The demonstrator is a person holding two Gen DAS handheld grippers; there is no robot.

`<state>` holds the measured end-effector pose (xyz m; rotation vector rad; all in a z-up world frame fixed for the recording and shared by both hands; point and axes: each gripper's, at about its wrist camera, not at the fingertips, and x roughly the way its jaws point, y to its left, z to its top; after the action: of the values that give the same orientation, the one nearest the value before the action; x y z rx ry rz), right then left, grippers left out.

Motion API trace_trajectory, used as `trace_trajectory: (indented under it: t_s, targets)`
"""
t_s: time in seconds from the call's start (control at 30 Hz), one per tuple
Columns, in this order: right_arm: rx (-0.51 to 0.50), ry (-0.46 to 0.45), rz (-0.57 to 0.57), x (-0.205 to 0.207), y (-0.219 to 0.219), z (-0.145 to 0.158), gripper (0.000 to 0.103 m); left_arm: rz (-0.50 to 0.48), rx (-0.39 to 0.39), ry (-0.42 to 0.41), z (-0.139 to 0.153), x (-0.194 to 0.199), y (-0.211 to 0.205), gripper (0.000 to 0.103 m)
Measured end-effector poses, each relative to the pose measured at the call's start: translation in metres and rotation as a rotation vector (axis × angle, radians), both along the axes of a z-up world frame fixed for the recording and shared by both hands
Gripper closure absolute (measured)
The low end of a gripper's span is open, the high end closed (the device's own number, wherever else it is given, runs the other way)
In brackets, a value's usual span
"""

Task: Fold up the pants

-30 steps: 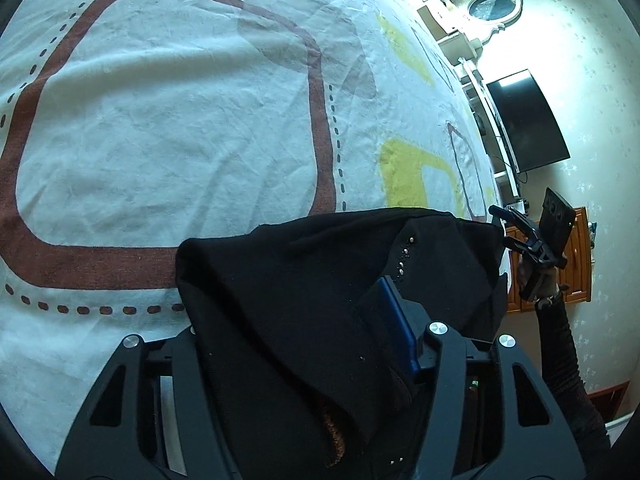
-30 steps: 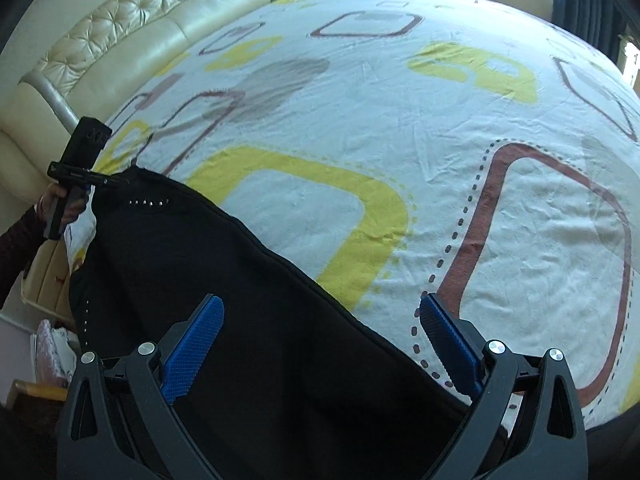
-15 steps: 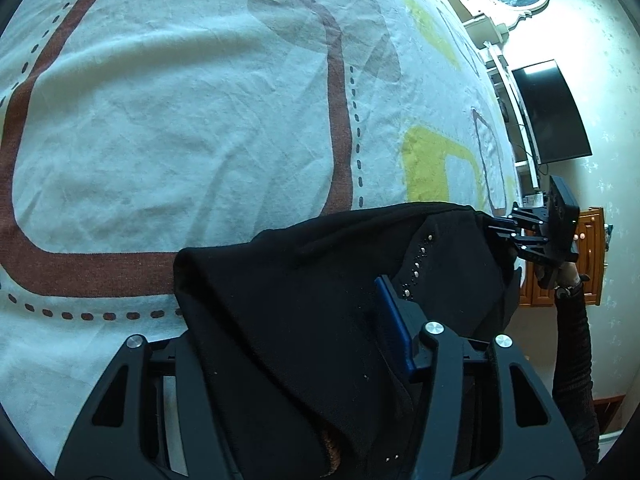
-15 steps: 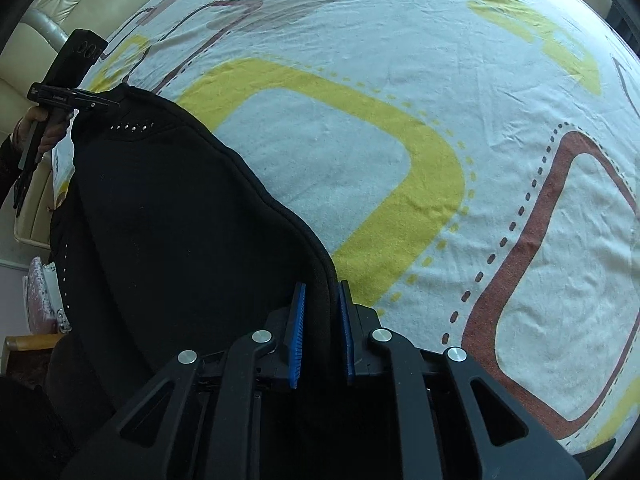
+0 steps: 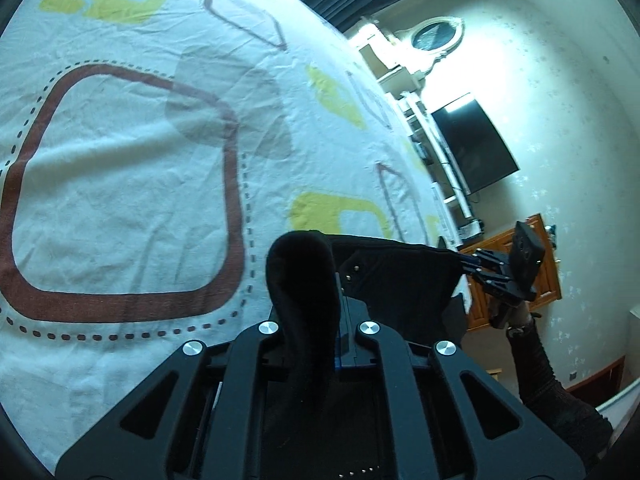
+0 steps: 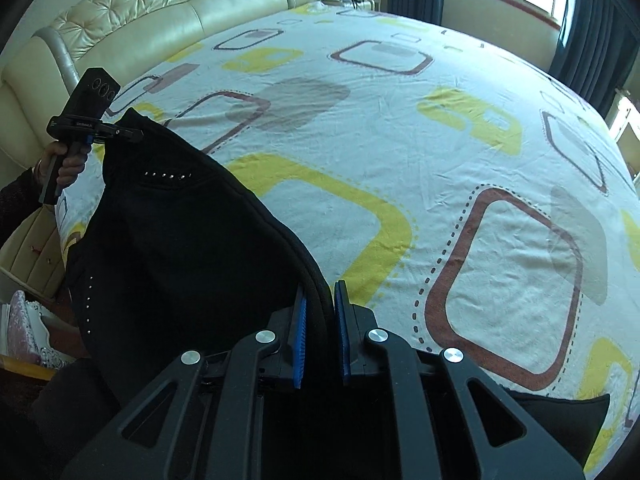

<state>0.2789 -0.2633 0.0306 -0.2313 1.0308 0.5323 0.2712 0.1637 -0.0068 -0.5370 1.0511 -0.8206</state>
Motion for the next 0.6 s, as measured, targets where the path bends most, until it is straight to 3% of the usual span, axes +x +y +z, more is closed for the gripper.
trace_trajectory:
  t_s: [0.13,0.23,0.33,0.43,0.47,0.57,0.6]
  targets:
    - [0.02,-0.092,-0.018,-0.048,-0.004,0.013,0.09,-0.065,-0.085,-0.083,0.019,-0.038,0.002,0.095]
    - [0.002,-0.151,-0.003,-0.091,-0.001,0.008,0.09,-0.087,-0.108,-0.1,0.02,-0.071,0.012,0.093]
    - [-0.014,-0.175,0.006,-0.131,0.0,-0.011,0.089,-0.081,-0.054,-0.082,0.005,-0.104,0.021,0.086]
    - [-0.064,-0.164,0.02,-0.158,0.003,-0.04,0.083,-0.04,-0.009,-0.03,-0.019,-0.134,0.038,0.07]
    - [-0.086,-0.145,0.026,-0.165,0.004,-0.051,0.079,-0.022,0.007,-0.014,-0.027,-0.141,0.041,0.061]
    - [-0.088,-0.056,0.014,-0.18,0.002,-0.078,0.069,0.022,0.072,0.038,-0.05,-0.17,0.051,0.056]
    - [-0.088,-0.035,0.004,-0.183,0.001,-0.083,0.059,0.043,0.097,0.06,-0.056,-0.178,0.055,0.045]
